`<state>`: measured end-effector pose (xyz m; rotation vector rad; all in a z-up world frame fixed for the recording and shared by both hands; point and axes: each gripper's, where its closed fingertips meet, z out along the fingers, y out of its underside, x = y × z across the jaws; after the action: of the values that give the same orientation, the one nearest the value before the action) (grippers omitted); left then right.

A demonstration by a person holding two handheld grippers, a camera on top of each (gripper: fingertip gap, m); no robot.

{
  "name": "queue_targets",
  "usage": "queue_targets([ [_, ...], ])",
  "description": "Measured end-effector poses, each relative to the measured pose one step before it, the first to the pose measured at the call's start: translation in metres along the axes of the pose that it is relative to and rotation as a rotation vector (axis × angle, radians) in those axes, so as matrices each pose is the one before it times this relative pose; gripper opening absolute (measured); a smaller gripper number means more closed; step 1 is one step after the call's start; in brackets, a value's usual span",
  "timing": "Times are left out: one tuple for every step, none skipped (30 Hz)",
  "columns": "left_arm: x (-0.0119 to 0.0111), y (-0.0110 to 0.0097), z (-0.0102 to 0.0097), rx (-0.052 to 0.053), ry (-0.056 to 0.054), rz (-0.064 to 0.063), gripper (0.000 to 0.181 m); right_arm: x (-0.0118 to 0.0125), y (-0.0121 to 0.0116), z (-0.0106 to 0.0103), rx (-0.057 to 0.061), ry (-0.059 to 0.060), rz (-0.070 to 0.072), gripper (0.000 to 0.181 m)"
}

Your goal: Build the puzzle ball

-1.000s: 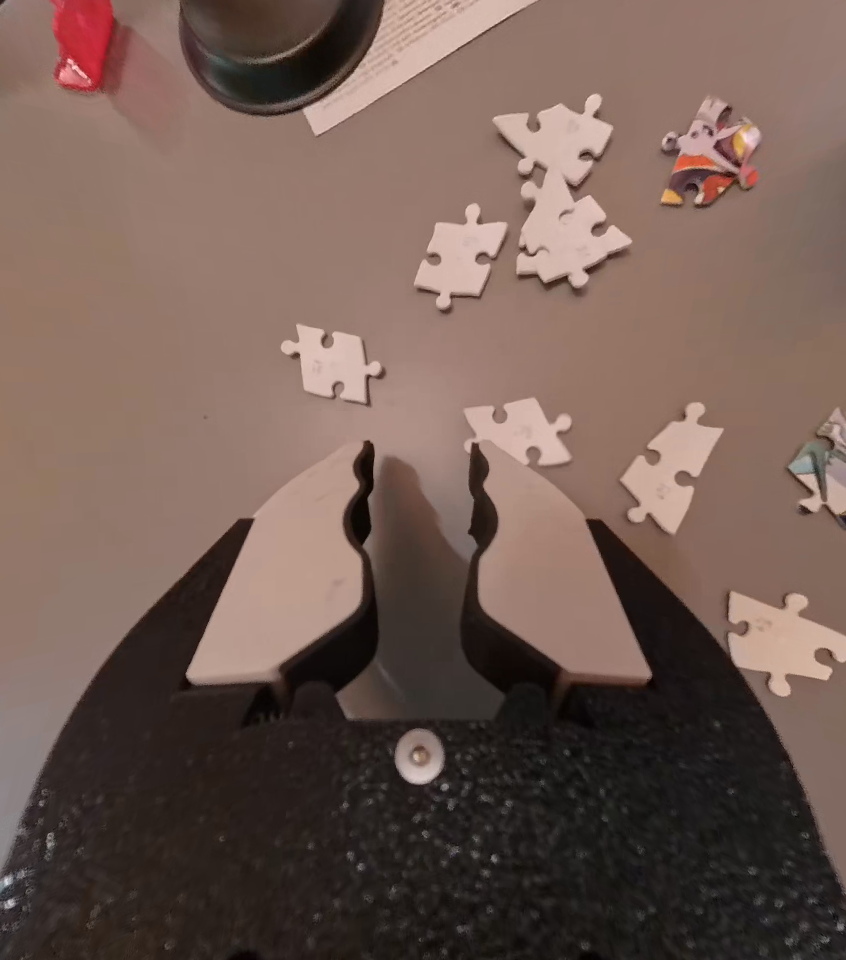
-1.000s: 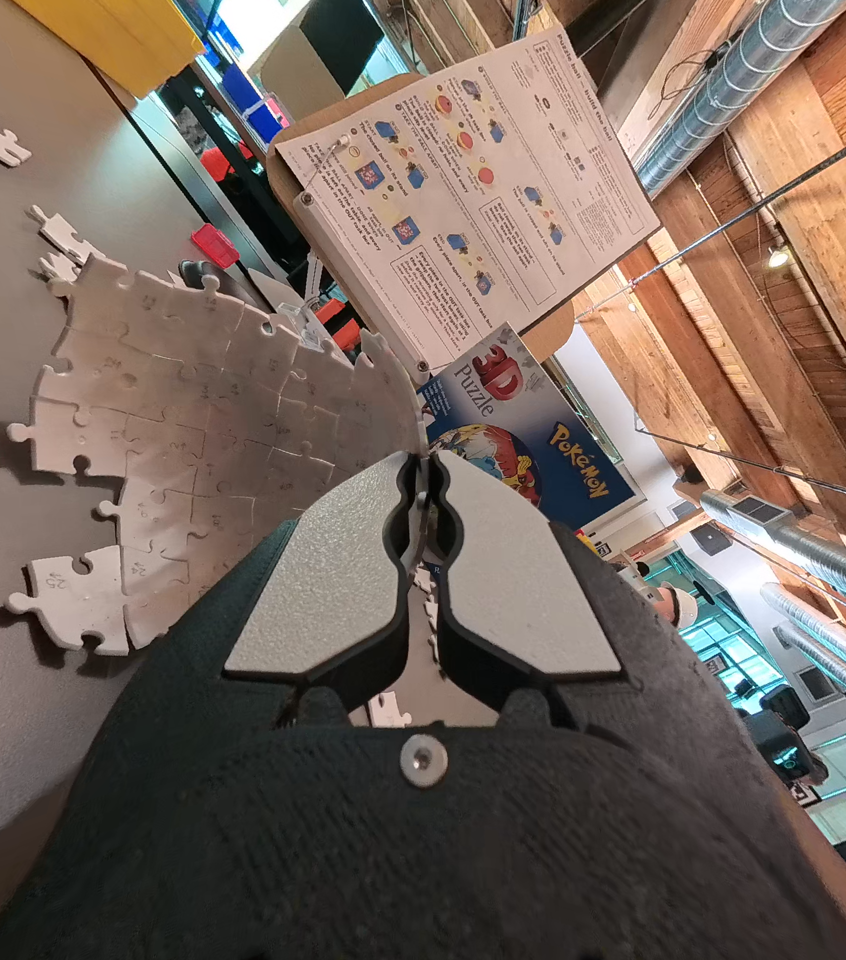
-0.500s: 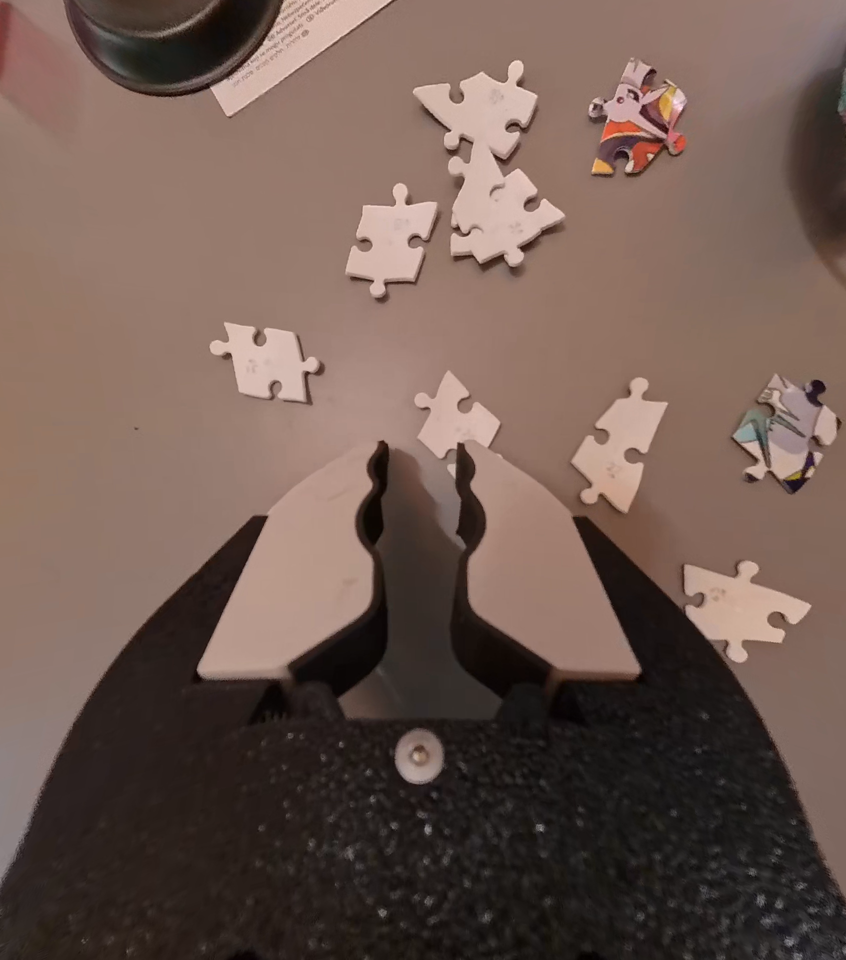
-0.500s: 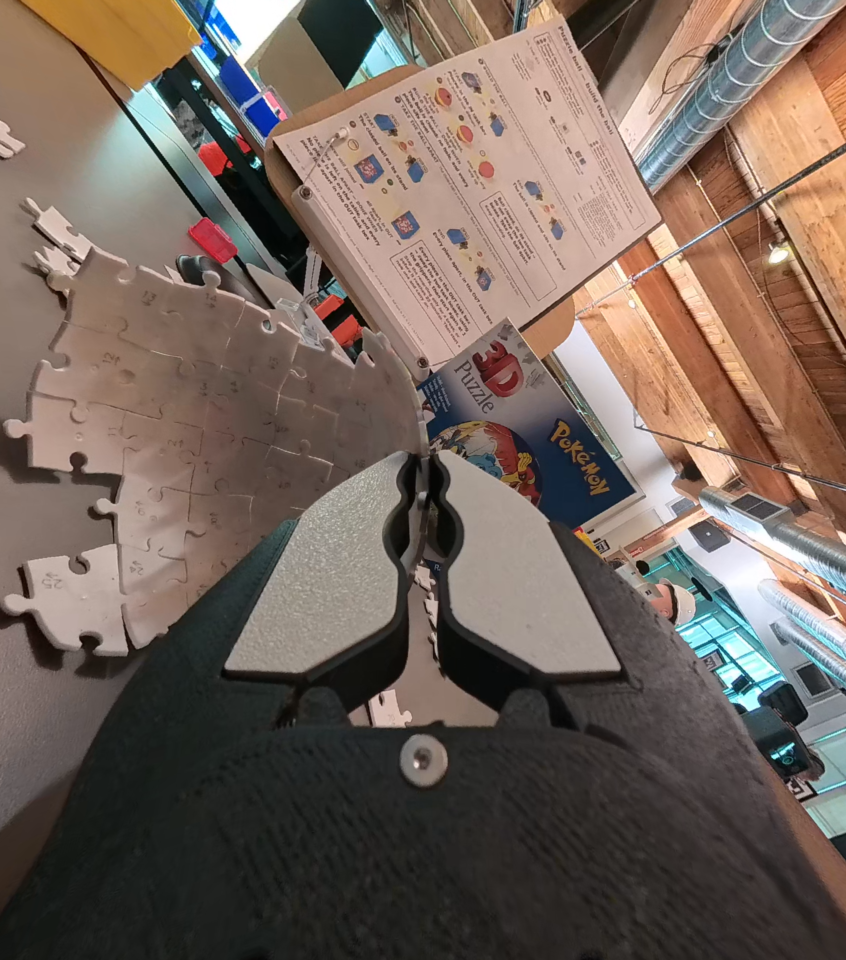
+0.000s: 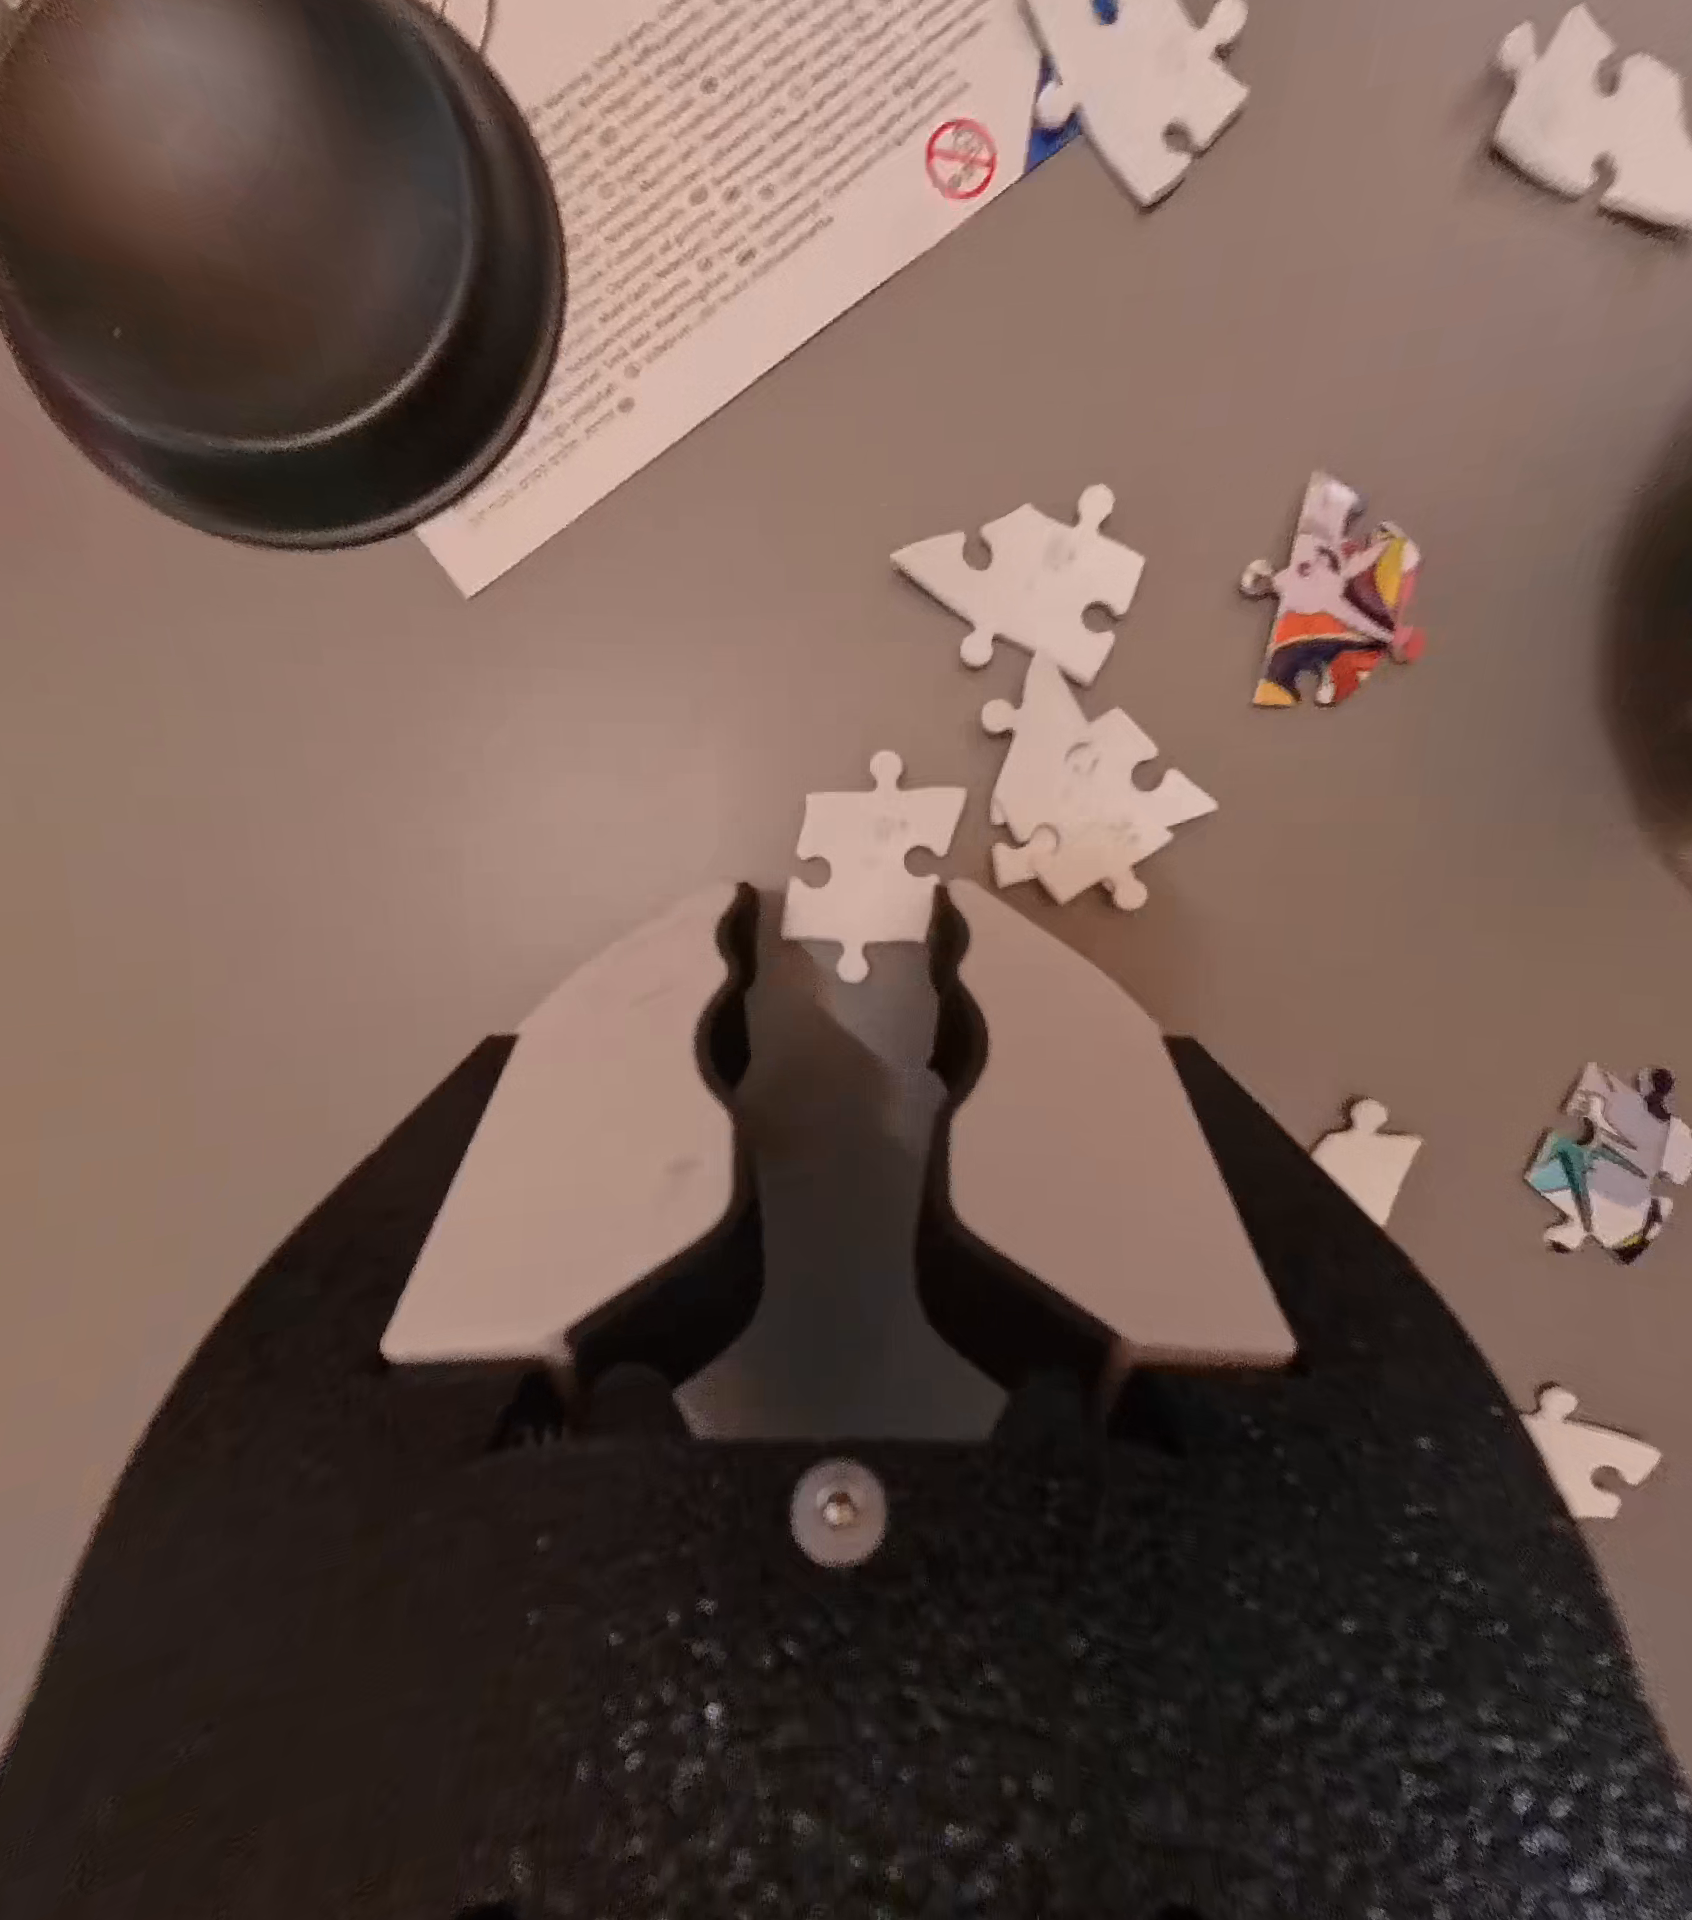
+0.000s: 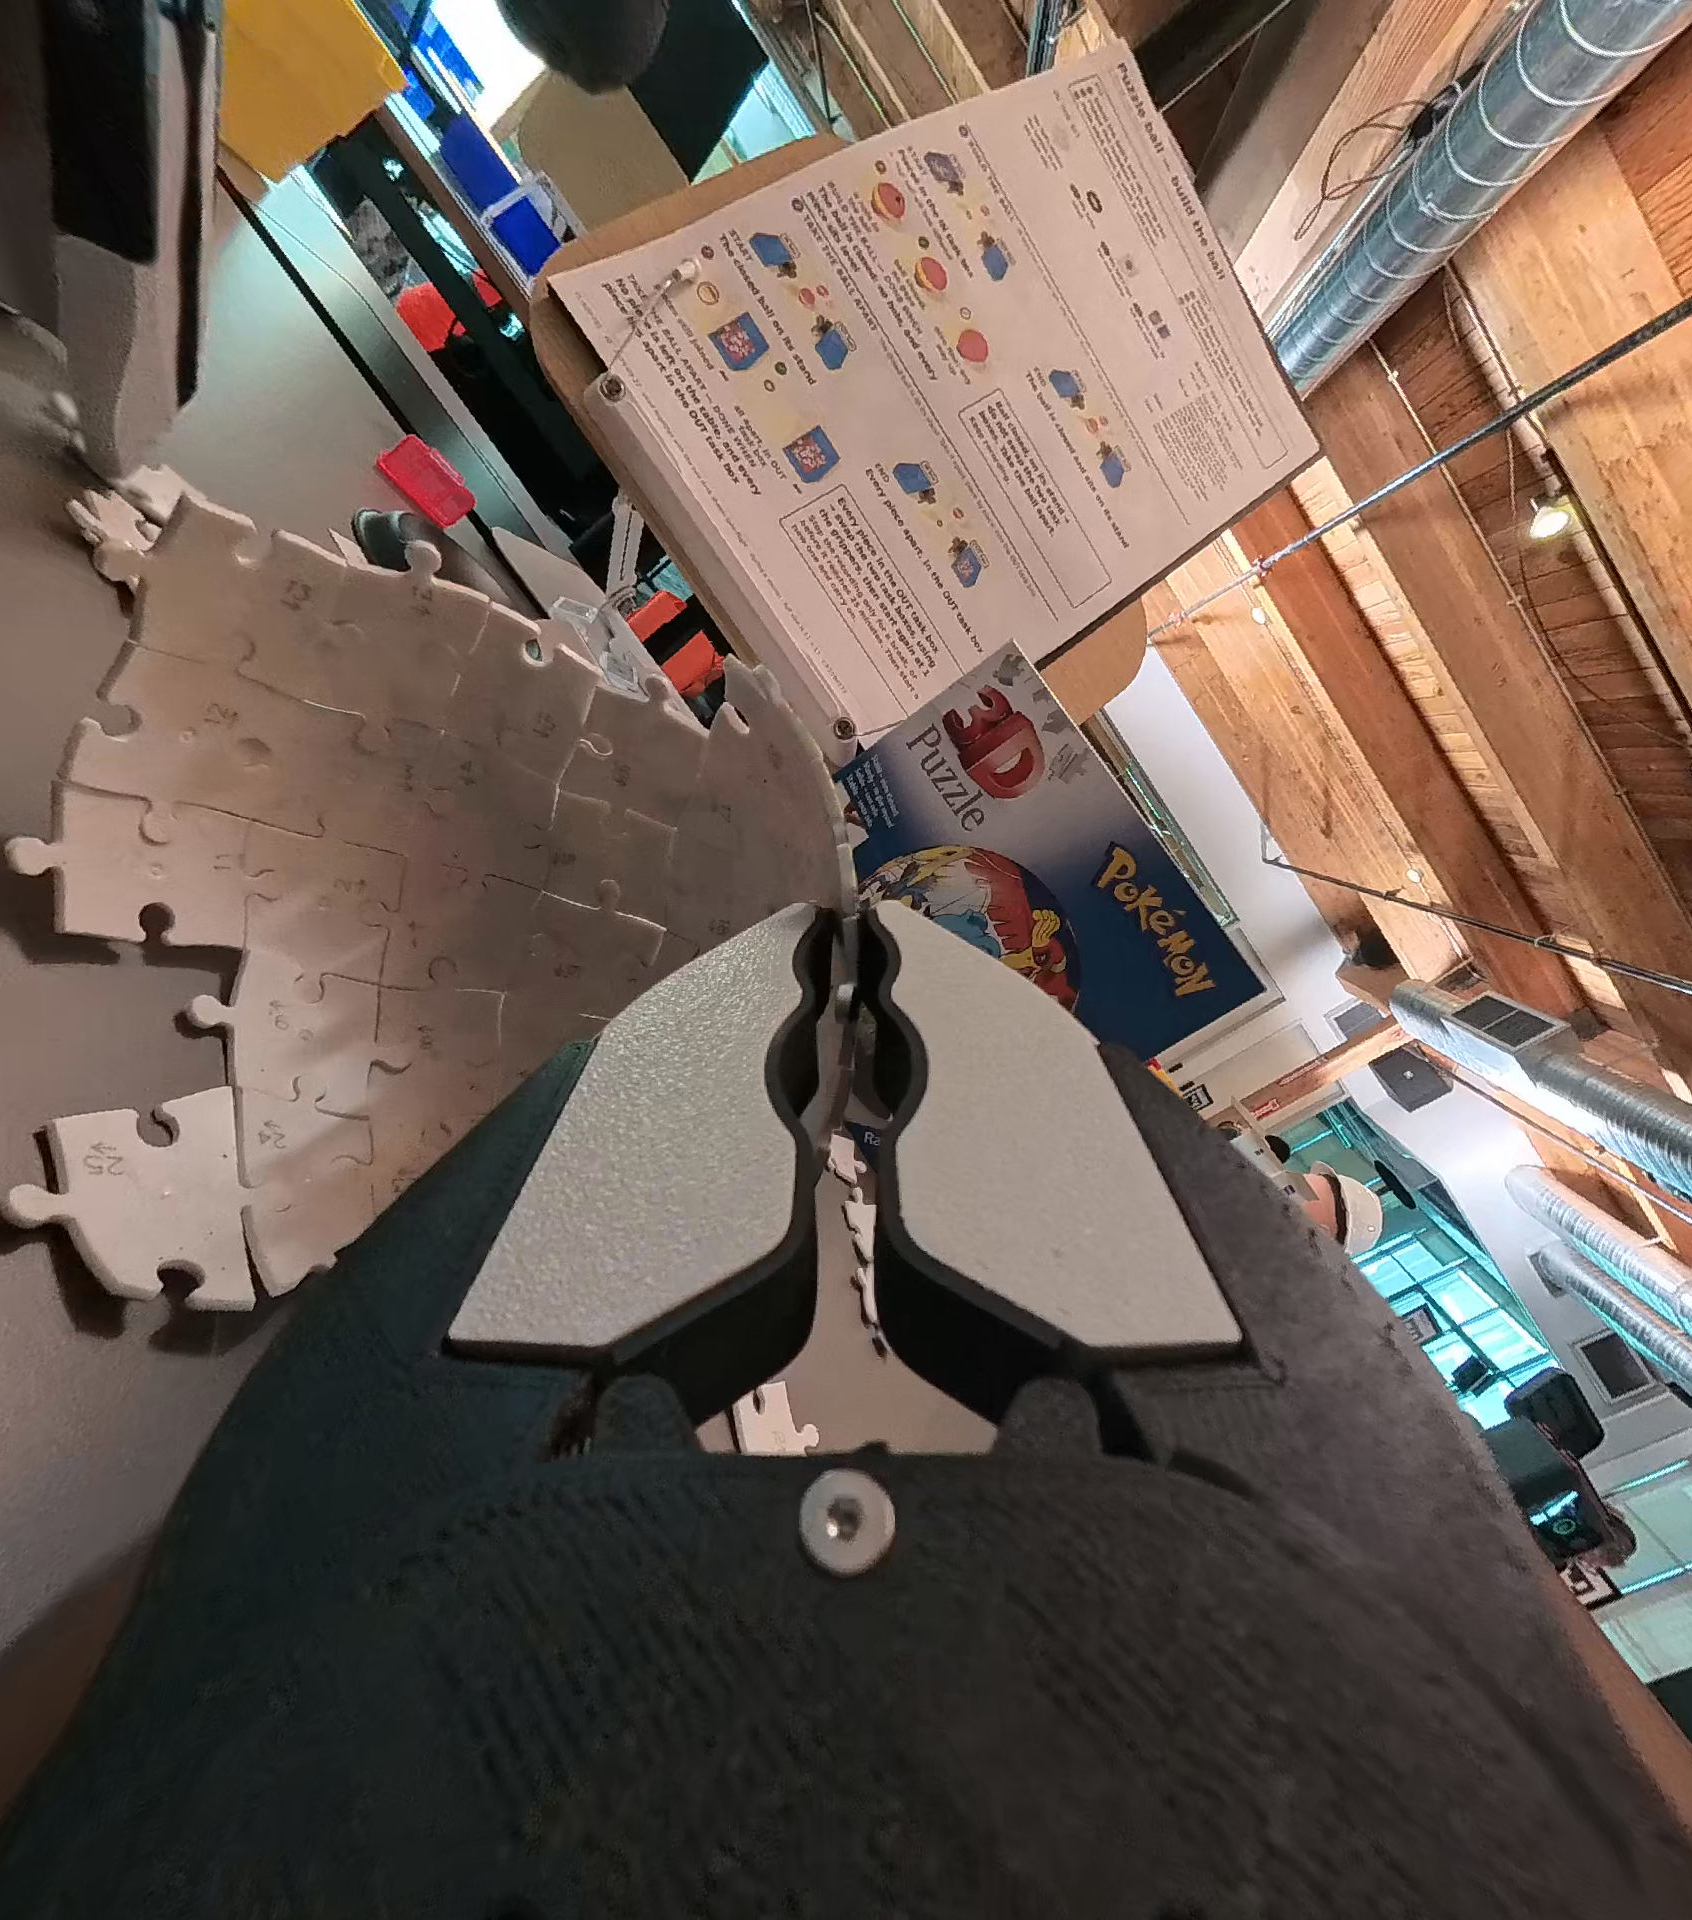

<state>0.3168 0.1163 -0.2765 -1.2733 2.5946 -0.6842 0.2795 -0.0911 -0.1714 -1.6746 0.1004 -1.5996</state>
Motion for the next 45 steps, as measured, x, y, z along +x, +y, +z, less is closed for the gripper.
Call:
queue_targets([
  [-0.00151,0.00184,-0.00007,-0.0136,-0.0268,-0.0054,0.027,-0.00014,-0.00056,-0.00017,0.0014,0.0007,-0.0035,0.005],
  [-0.00019,0.00122,-0.00049,-0.0036,-0.0305,0.0047,0.026,-0.00010,-0.00040,-0.00003,0.0008,0.0006,-0.0037,0.005],
  [0.00114,0.00135,-0.00087,-0.0017,-0.0261,-0.0041,0.026,-0.00002,-0.00034,0.00001,0.0008,0.0006,-0.0027,0.005],
  [0.00140,0.00198,-0.00135,-0.0040,-0.0216,-0.0167,0.026,-0.00020,-0.00011,0.00010,0.0002,-0.0004,-0.0006,0.005],
  [0.00097,0.00208,-0.00181,0.0017,-0.0228,-0.0256,0.026,-0.00001,-0.00013,0.00009,-0.0001,0.0001,-0.0013,0.005],
  [-0.00016,0.00096,-0.00285,0.0189,-0.0289,-0.0383,0.025,-0.00003,-0.00017,-0.00009,0.0000,0.0006,-0.0017,0.005],
  [0.00011,-0.00043,-0.00519,0.0390,-0.0250,-0.0508,0.025,-0.00003,-0.00020,-0.00018,-0.0007,0.0008,-0.0025,0.005],
  [0.00292,-0.00030,-0.00767,0.0464,-0.0079,-0.0552,0.025,0.00002,-0.00037,-0.00019,-0.0002,0.0008,-0.0042,0.005],
  [0.00597,0.00090,-0.00978,0.0464,0.0073,-0.0574,0.025,-0.00020,-0.00054,-0.00016,0.0011,0.0003,-0.0054,0.005],
  [0.00912,0.00186,-0.01101,0.0478,0.0160,-0.0564,0.025,-0.00006,-0.00041,-0.00010,-0.0007,0.0009,-0.0074,0.005],
  [0.01254,0.00345,-0.01124,0.0440,0.0249,-0.0464,0.025,0.00002,-0.00042,-0.00017,-0.0032,0.0016,-0.0103,0.005],
  [0.01589,0.00518,-0.01038,0.0375,0.0350,-0.0299,0.025,-0.00002,-0.00071,-0.00029,-0.0020,0.0024,-0.0139,0.005],
  [0.01686,0.00777,-0.00768,0.0210,0.0333,-0.0135,0.025,0.00011,-0.00124,-0.00036,-0.0027,0.0046,-0.0218,0.005],
  [0.01531,0.01063,-0.00470,-0.0047,0.0198,0.0027,0.025,0.00004,-0.00158,-0.00020,-0.0040,0.0053,-0.0316,0.006],
  [0.01411,0.01117,-0.00202,-0.0185,0.0096,0.0162,0.025,-0.00044,-0.00222,-0.00007,-0.0012,0.0046,-0.0332,0.006],
  [0.01360,0.00924,0.00007,-0.0167,0.0083,0.0211,0.025,-0.00085,-0.00300,-0.00007,0.0032,0.0029,-0.0281,0.006],
  [0.01221,0.00640,0.00172,-0.0108,0.0060,0.0251,0.025,-0.00058,-0.00291,-0.00018,0.0027,0.0031,-0.0281,0.006],
  [0.00817,0.00359,0.00349,-0.0056,-0.0077,0.0223,0.025,-0.00045,-0.00280,-0.00038,0.0032,0.0031,-0.0329,0.006],
  [0.00531,0.00186,0.00466,-0.0031,-0.0150,0.0141,0.020,-0.00059,-0.00300,-0.00022,0.0070,0.0026,-0.0329,0.006],
  [0.00510,0.00059,0.00485,-0.0015,-0.0054,0.0036,0.020,-0.00053,-0.00251,-0.00021,0.0067,0.0010,-0.0296,0.007],
  [0.00539,-0.00106,0.00463,0.0038,0.0050,-0.0076,0.019,0.00013,-0.00179,-0.00010,0.0039,0.0027,-0.0232,0.007],
  [0.00578,-0.00224,0.00426,0.0103,0.0120,-0.0080,0.018,0.00035,-0.00155,-0.00016,0.0050,0.0025,-0.0135,0.008],
  [0.00475,-0.00186,0.00430,0.0089,0.0127,0.0026,0.018,0.00021,-0.00091,-0.00007,0.0033,0.0003,-0.0008,0.007],
  [0.00211,-0.00069,0.00428,-0.0003,0.0017,0.0074,0.019,0.00028,0.00000,-0.00012,-0.0009,-0.0004,0.0025,0.007],
  [0.00076,-0.00058,0.00244,-0.0057,-0.0014,0.0087,0.019,0.00085,0.00044,-0.00025,-0.0015,0.0032,-0.0003,0.007],
  [-0.00015,-0.00122,-0.00005,-0.0037,0.0006,0.0132,0.020,0.00110,0.00040,-0.00011,-0.0023,0.0045,-0.0011,0.006],
  [-0.00269,-0.00160,-0.00212,-0.0006,-0.0087,0.0206,0.023,0.00026,0.00068,0.00008,-0.0037,0.0006,-0.0025,0.007],
  [-0.00640,-0.00004,-0.00316,-0.0090,-0.0246,0.0281,0.025,-0.00016,0.00038,0.00025,-0.0031,-0.0012,-0.0026,0.007],
  [-0.00824,0.00289,-0.00323,-0.0264,-0.0304,0.0285,0.029,-0.00007,-0.00021,0.00023,-0.0007,0.0002,-0.0036,0.007],
  [-0.00630,0.00502,-0.00335,-0.0351,-0.0144,0.0241,0.032,0.00031,-0.00078,-0.00013,0.0013,0.0014,-0.0022,0.007],
  [-0.00261,0.00686,-0.00344,-0.0373,0.0077,0.0189,0.031,0.00009,-0.00109,-0.00008,0.0027,-0.0005,-0.0031,0.007],
  [-0.00116,0.00693,-0.00312,-0.0314,0.0104,0.0096,0.030,-0.00007,-0.00132,0.00017,0.0029,-0.0006,-0.0067,0.006],
  [-0.00171,0.00542,-0.00255,-0.0174,-0.0023,-0.0008,0.028,-0.00019,-0.00074,0.00030,-0.0002,-0.0015,-0.0098,0.007],
  [-0.00109,0.00435,-0.00185,-0.0101,-0.0083,-0.0010,0.028,0.00002,-0.00079,0.00021,-0.0007,0.0003,-0.0110,0.007],
  [0.00028,0.00377,-0.00057,-0.0104,-0.0070,0.0044,0.027,0.00012,-0.00115,0.00006,0.0032,-0.0005,-0.0106,0.007],
  [0.00157,0.00314,0.00107,-0.0123,-0.0026,0.0055,0.027,-0.00003,-0.00106,0.00012,0.0030,-0.0006,-0.0101,0.007],
  [0.00297,0.00221,0.00234,-0.0106,0.0036,0.0014,0.027,-0.00033,-0.00079,0.00044,0.0014,-0.0029,-0.0078,0.007],
  [0.00391,0.00127,0.00302,-0.0094,0.0080,-0.0032,0.027,-0.00025,-0.00063,0.00059,0.0013,-0.0035,-0.0069,0.007],
  [0.00298,-0.00096,0.00230,0.0037,0.0005,-0.0041,0.028,-0.00019,-0.00045,0.00072,0.0001,-0.0031,-0.0075,0.007],
  [0.00214,-0.00214,0.00124,0.0081,-0.0037,0.0012,0.027,-0.00005,-0.00039,0.00069,-0.0014,-0.0027,-0.0062,0.007],
  [0.00163,-0.00164,0.00122,0.0034,-0.0055,0.0001,0.027,-0.00041,-0.00032,0.00053,-0.0007,-0.0041,-0.0057,0.007],
  [0.00197,-0.00188,0.00112,0.0043,-0.0005,-0.0037,0.027,-0.00002,-0.00014,0.00055,-0.0019,-0.0016,-0.0052,0.007],
  [0.00339,-0.00176,0.00079,0.0058,0.0099,-0.0056,0.027,-0.00010,-0.00012,0.00055,-0.0025,-0.0028,-0.0022,0.007],
  [0.00449,-0.00109,0.00064,0.0041,0.0182,-0.0012,0.027,-0.00004,0.00009,0.00054,-0.0024,-0.0022,-0.0011,0.007],
  [0.00504,0.00008,0.00049,-0.0021,0.0201,0.0019,0.027,0.00017,0.00024,0.00045,-0.0028,-0.0001,-0.0014,0.007],
])
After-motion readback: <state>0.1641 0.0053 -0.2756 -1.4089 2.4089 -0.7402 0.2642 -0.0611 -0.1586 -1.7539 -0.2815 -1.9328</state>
